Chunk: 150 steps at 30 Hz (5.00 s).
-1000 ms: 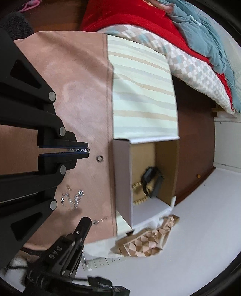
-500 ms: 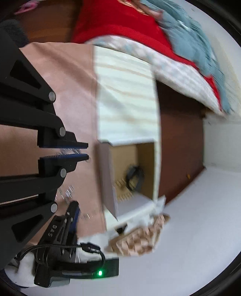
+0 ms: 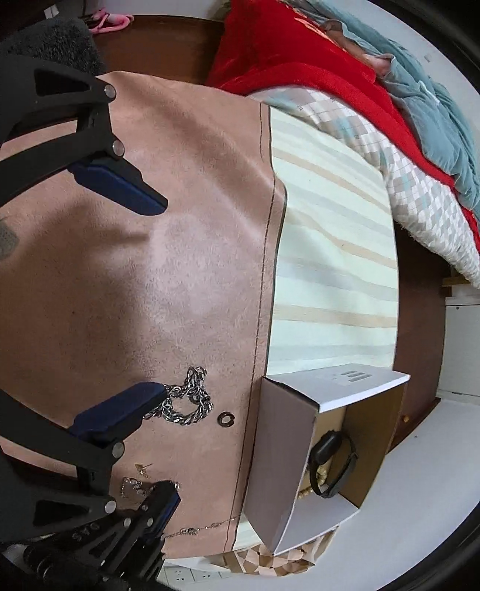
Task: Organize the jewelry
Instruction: 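Grasp the silver charm bracelet with the right tool while the left tool holds the chain, then lower both bracelets into the white box and open both tools, then withdraw both tools from the box back over the mat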
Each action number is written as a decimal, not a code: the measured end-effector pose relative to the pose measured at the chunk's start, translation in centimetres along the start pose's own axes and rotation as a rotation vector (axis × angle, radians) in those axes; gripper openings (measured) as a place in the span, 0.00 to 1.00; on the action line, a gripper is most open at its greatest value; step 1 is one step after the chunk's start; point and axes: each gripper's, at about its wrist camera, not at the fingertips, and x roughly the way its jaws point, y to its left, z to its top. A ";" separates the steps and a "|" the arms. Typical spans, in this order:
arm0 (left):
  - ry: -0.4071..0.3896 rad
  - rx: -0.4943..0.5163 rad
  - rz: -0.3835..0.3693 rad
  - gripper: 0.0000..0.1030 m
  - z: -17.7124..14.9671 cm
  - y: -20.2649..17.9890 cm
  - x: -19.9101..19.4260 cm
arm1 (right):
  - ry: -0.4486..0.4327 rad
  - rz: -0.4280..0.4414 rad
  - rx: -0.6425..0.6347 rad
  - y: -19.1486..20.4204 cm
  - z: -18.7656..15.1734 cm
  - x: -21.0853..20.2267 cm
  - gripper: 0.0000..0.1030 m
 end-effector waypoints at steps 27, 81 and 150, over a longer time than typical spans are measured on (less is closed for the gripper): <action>-0.001 0.213 -0.109 0.08 0.6 -7.2 -0.2 | -0.121 0.158 0.321 -7.0 0.2 -5.2 0.02; -0.105 0.109 -0.085 0.89 16.2 -3.6 -4.3 | -0.064 0.055 0.199 -6.5 12.3 -6.5 0.86; -0.118 -0.080 0.187 0.99 -1.1 0.6 -6.0 | 0.031 -0.136 0.332 -10.9 -5.1 -6.8 0.72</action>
